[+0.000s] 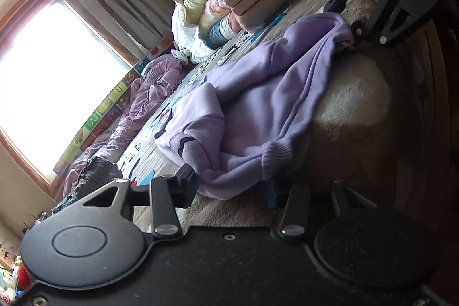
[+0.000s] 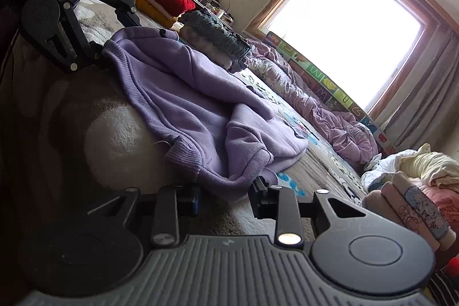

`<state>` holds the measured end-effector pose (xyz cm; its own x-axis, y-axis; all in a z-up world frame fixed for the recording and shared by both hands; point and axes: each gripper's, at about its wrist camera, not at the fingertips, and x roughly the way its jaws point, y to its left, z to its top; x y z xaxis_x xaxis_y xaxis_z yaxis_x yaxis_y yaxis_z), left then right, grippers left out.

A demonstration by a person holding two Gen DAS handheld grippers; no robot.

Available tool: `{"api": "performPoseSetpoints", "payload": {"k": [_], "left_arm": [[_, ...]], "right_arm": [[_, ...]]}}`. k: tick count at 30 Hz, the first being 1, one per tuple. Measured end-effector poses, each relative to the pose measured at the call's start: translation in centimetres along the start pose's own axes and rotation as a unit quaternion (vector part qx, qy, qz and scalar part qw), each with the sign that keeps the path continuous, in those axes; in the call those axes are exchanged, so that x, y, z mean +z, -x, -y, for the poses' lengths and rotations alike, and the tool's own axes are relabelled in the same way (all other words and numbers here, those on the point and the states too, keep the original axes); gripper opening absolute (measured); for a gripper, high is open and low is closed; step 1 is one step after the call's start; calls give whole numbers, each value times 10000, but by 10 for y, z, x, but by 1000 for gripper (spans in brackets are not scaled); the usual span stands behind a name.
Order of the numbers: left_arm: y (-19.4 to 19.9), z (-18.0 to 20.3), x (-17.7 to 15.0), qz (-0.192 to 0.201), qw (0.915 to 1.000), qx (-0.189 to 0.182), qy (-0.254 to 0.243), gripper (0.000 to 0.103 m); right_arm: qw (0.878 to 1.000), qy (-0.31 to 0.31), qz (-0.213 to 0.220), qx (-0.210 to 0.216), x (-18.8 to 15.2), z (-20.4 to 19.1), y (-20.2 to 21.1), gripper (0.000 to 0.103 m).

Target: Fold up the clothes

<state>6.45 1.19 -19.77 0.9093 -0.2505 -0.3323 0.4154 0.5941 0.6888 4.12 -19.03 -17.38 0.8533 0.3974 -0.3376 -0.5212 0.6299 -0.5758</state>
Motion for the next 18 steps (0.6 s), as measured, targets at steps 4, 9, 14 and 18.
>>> {"api": "performPoseSetpoints", "payload": {"k": [4, 9, 14, 18], "left_arm": [[-6, -2, 2, -131, 9998, -80, 117, 28], [2, -3, 6, -220, 9996, -117, 145, 23], [27, 3, 10, -157, 9996, -242, -52, 22], [57, -13, 19, 145, 9973, -455, 567, 22]], "right_arm": [[9998, -115, -78, 118, 1, 2, -2, 26], [9991, -294, -127, 294, 8, 7, 4, 22], [9986, -240, -93, 461, 11, 6, 26, 22], [9988, -228, 112, 415, 18, 8, 56, 22]]}}
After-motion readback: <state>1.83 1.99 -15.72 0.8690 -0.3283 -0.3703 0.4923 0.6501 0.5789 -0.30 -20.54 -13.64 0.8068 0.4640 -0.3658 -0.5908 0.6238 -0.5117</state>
